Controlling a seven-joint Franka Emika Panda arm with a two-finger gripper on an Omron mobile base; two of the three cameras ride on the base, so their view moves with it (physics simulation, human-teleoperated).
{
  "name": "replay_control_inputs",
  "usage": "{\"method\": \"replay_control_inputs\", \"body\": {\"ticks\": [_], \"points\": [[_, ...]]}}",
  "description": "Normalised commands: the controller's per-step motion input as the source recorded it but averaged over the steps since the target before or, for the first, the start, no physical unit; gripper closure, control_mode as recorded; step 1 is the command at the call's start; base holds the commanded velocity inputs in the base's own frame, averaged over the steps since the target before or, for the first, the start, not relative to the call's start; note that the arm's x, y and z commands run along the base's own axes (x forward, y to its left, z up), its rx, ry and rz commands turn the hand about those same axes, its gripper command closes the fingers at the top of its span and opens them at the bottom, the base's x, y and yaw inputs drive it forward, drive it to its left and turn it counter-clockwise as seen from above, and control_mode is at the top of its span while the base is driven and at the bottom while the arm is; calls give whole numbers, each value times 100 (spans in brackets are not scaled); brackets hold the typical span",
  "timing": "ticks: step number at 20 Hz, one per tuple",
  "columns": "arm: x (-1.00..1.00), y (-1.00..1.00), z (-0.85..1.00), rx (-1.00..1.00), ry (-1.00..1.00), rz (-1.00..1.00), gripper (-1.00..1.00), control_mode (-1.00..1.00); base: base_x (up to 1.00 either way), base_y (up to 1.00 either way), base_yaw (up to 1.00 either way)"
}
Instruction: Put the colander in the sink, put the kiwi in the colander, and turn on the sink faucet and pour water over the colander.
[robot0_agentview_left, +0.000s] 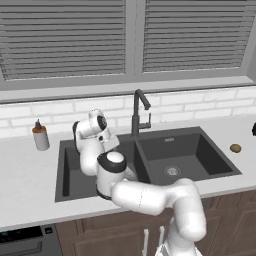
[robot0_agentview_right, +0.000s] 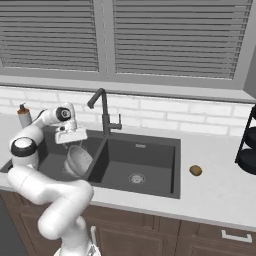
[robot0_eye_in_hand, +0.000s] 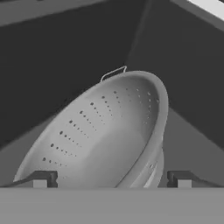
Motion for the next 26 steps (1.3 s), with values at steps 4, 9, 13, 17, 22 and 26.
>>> {"method": "replay_control_inputs", "body": {"ticks": [4, 9, 13, 17, 22, 26], "points": [[-55, 100, -65, -36, 16, -9, -100, -100, 0, 0, 0], [-50, 100, 9, -13, -1, -16, -100, -100, 0, 0, 0], [-59, 98, 39, -4, -19, -24, -100, -100, 0, 0, 0], [-98, 16, 11, 0, -43, -20, -100, -100, 0, 0, 0], [-100, -41, -3, 6, -60, -5, -100, -100, 0, 0, 0], [-100, -25, 37, 13, -46, -9, -100, -100, 0, 0, 0]]}}
